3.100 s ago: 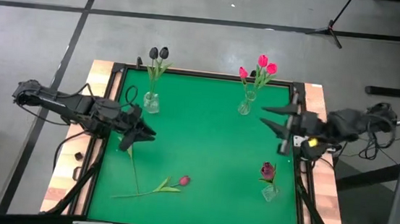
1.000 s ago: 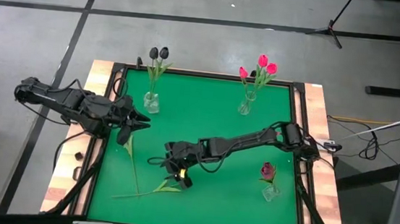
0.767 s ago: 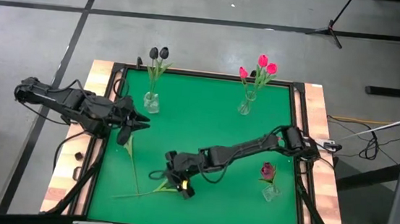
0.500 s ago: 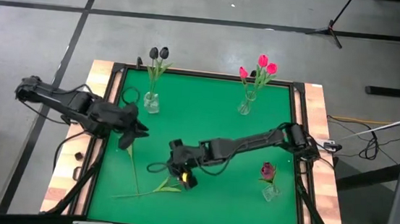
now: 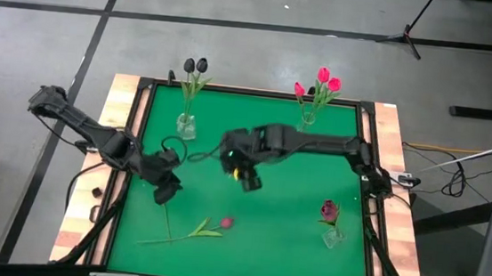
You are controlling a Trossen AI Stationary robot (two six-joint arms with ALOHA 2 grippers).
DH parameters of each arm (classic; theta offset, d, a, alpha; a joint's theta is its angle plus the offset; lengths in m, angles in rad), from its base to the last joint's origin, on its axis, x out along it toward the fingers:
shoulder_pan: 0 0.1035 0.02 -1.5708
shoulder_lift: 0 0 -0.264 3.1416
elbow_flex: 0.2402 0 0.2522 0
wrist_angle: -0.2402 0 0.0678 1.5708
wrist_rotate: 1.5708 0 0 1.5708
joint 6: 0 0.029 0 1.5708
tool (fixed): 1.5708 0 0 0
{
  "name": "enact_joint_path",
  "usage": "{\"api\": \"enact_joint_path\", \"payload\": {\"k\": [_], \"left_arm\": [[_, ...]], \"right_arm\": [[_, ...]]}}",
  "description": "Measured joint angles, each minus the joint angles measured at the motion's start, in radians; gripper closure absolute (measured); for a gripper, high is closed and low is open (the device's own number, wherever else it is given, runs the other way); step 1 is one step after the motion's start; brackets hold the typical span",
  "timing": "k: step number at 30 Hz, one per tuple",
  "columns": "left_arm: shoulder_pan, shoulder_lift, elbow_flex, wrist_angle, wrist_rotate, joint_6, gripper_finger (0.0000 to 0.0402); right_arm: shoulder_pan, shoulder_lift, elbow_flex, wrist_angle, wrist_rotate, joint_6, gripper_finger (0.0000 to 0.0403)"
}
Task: Sort flowers into vase by color
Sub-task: Put the red flower into the bottom transparent vase
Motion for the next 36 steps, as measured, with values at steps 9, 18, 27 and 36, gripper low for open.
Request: {"api": "enact_joint_path", "payload": {"k": [9,18,27,36], "left_arm": [[-0.167,0.176,0.000,0.034,-0.120,-0.160,0.0282],[-0.260,0.370,0.000,0.113,-0.121,-0.193,0.0282],[-0.339,0.496,0.000,0.301,-0.122,-0.188,0.0282],[-0.375,0.627,0.131,0.328,-0.085,-0.049,0.0282]], "right_arm": [[-0.069,-0.086,0.027,-0.206,0.019,0.037,0.0194],[-0.066,-0.093,0.026,-0.180,0.012,0.052,0.0194],[-0.067,-0.093,0.026,-0.172,0.012,0.052,0.0194],[-0.067,-0.093,0.026,-0.175,0.012,0.051,0.0194]]}}
